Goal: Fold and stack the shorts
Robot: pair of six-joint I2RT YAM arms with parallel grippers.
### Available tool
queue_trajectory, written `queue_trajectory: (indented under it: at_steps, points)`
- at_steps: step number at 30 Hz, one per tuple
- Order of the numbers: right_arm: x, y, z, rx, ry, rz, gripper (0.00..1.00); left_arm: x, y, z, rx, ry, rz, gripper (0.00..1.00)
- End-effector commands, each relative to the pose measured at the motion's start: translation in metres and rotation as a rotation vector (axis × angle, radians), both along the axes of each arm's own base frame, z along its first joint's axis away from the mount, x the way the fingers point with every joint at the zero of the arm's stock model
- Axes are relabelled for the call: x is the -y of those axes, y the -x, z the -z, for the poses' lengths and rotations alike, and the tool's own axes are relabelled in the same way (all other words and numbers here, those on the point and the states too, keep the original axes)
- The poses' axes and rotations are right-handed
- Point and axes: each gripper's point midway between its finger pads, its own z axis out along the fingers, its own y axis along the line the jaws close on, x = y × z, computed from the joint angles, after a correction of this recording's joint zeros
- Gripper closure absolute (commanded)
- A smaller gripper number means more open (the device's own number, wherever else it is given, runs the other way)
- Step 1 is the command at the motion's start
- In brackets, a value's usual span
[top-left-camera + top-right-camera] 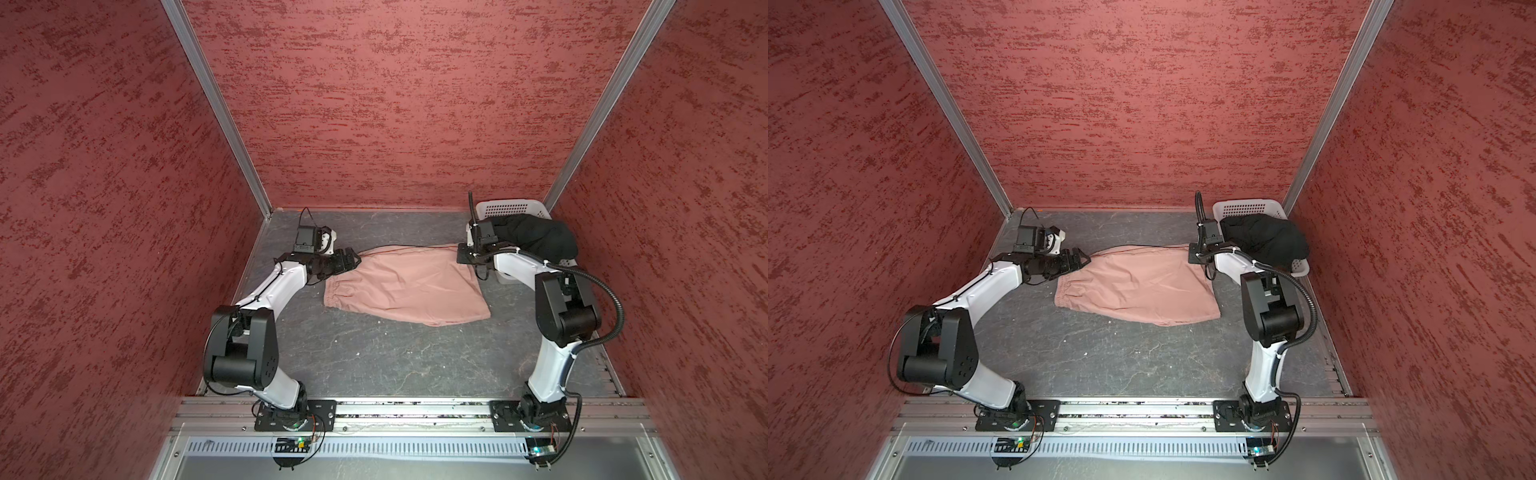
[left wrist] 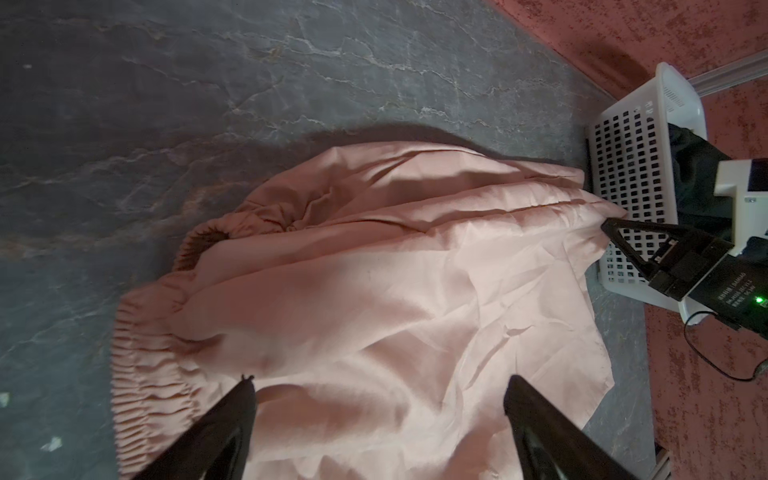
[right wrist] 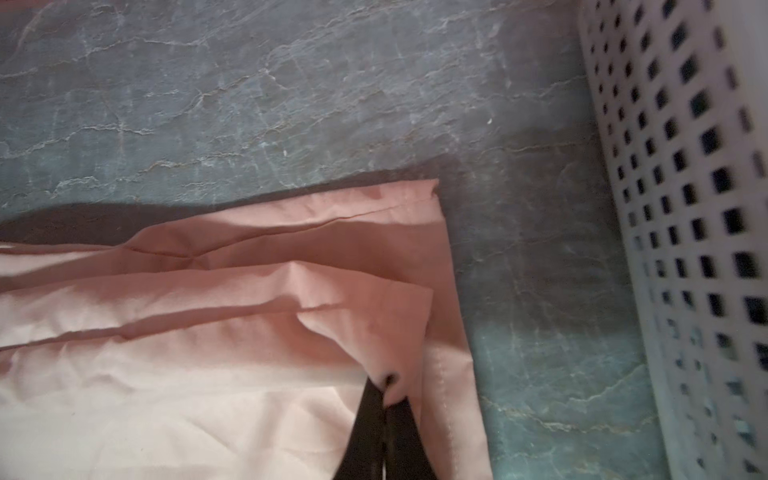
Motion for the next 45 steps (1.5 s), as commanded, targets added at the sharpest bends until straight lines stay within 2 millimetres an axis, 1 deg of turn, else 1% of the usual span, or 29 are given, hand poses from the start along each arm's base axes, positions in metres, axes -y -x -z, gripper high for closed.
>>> queue_trajectory:
  at_steps: [1,6,10,11,13,15,17,19,20,21,23,24,26,28,29,31,32,33,34,36,38,40,42,43,44,45]
  points:
    - [0.013,-0.010,-0.011,0.054,-0.031,0.045,1.00,0.019,-0.016,-0.007,0.067,0.025,0.050,0.07]
    - [0.024,-0.007,-0.002,0.035,-0.052,0.063,1.00,0.032,-0.029,0.016,0.054,0.044,0.075,0.06]
    - [0.024,-0.003,0.005,0.026,-0.051,0.056,1.00,0.039,-0.043,0.034,0.048,0.041,0.086,0.05]
    - [0.024,-0.001,0.008,0.017,-0.048,0.055,1.00,0.041,-0.048,0.037,0.048,0.041,0.087,0.01]
    - [0.024,0.002,0.015,-0.003,-0.045,0.052,1.00,0.047,-0.055,0.047,0.028,0.042,0.090,0.01]
    - [0.026,0.005,0.020,-0.018,-0.036,0.053,1.00,0.053,-0.060,0.058,0.000,0.042,0.094,0.01]
    - [0.029,0.008,0.021,-0.025,-0.016,0.060,1.00,0.057,-0.062,0.075,-0.044,0.025,0.088,0.01]
    - [0.031,0.011,0.015,-0.016,-0.001,0.056,0.84,0.060,-0.060,0.085,-0.074,0.024,0.093,0.00]
    - [0.032,0.012,0.011,-0.009,0.002,0.051,0.81,0.060,-0.059,0.086,-0.077,0.025,0.095,0.01]
    - [0.032,0.012,0.006,0.002,0.008,0.047,0.75,0.061,-0.059,0.084,-0.075,0.025,0.098,0.01]
    - [0.035,0.011,-0.005,0.023,0.022,0.050,0.62,0.059,-0.059,0.070,-0.061,0.010,0.105,0.01]
    - [0.036,0.011,-0.011,0.033,0.031,0.049,0.57,0.057,-0.060,0.059,-0.050,-0.007,0.106,0.01]
    - [0.037,0.010,-0.024,0.051,0.040,0.051,0.47,0.051,-0.059,0.034,-0.027,-0.041,0.107,0.01]
    - [0.033,0.010,-0.041,0.084,0.018,0.037,0.41,0.045,-0.057,0.000,0.020,-0.060,0.101,0.01]
    - [0.029,0.012,-0.050,0.103,-0.001,0.021,0.40,0.042,-0.055,-0.015,0.042,-0.066,0.093,0.01]
    - [0.014,0.020,-0.067,0.134,-0.034,-0.048,0.35,0.032,-0.050,-0.051,0.100,-0.077,0.066,0.01]
    - [0.006,0.025,-0.071,0.137,-0.033,-0.081,0.33,0.026,-0.046,-0.063,0.116,-0.084,0.049,0.01]
    - [-0.003,0.034,-0.075,0.134,-0.023,-0.121,0.31,0.016,-0.040,-0.070,0.113,-0.098,0.018,0.01]
    - [-0.013,0.043,-0.076,0.120,-0.011,-0.155,0.30,0.006,-0.034,-0.074,0.097,-0.108,-0.016,0.01]
    - [-0.035,0.066,-0.075,0.086,-0.007,-0.223,0.30,-0.014,-0.018,-0.062,0.027,-0.115,-0.082,0.01]
    - [-0.061,0.093,-0.073,0.062,-0.013,-0.295,0.30,-0.033,0.001,-0.035,-0.061,-0.097,-0.138,0.01]
    - [-0.093,0.125,-0.071,0.042,-0.041,-0.392,0.29,-0.050,0.022,-0.002,-0.143,-0.046,-0.208,0.01]
    - [-0.115,0.152,-0.064,0.004,-0.092,-0.455,0.27,-0.057,0.037,0.021,-0.186,0.047,-0.253,0.00]
    - [-0.122,0.164,-0.063,-0.012,-0.113,-0.472,0.27,-0.057,0.042,0.029,-0.190,0.095,-0.264,0.01]
    - [-0.123,0.174,-0.060,-0.025,-0.120,-0.473,0.26,-0.055,0.045,0.035,-0.188,0.126,-0.268,0.01]
    - [-0.120,0.181,-0.055,-0.039,-0.115,-0.458,0.26,-0.054,0.048,0.040,-0.183,0.146,-0.270,0.01]
